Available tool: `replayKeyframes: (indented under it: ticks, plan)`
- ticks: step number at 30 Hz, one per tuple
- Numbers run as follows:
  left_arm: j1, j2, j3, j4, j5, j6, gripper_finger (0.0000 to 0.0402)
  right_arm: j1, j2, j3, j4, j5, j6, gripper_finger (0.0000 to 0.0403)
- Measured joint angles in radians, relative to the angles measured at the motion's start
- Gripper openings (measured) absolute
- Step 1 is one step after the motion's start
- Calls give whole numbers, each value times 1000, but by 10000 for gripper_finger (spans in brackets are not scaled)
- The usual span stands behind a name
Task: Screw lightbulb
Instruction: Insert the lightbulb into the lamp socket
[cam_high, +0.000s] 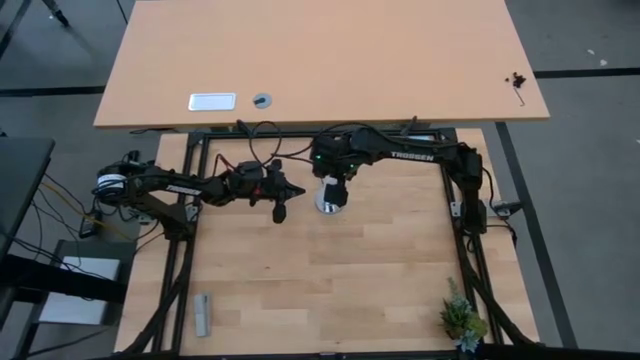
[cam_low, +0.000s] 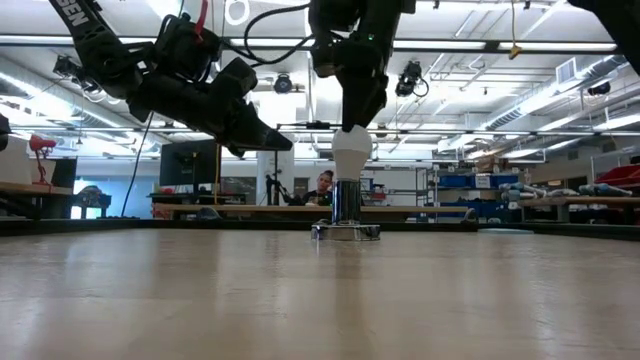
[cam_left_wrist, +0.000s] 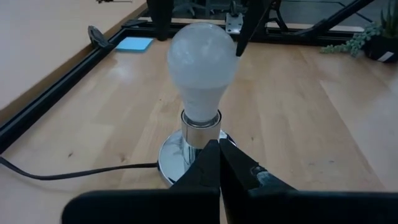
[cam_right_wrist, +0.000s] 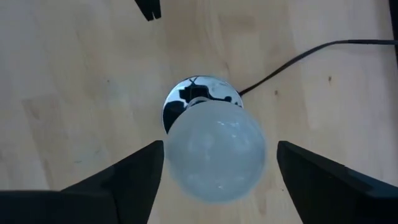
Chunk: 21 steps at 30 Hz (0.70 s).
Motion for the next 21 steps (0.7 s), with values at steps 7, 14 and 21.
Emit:
replayKeyframes:
  ticks: [7, 14, 21]
  plan:
    - [0, 0, 0, 0, -4, 3, 1, -2, 0, 0, 1, -8, 58, 264]
    - [0, 0, 0, 0, -4, 2, 1, -3, -1, 1, 30, -60, 137, 245]
    - [0, 21, 0, 16, -5, -23, 1, -1, -1, 0, 49, -64, 96, 257]
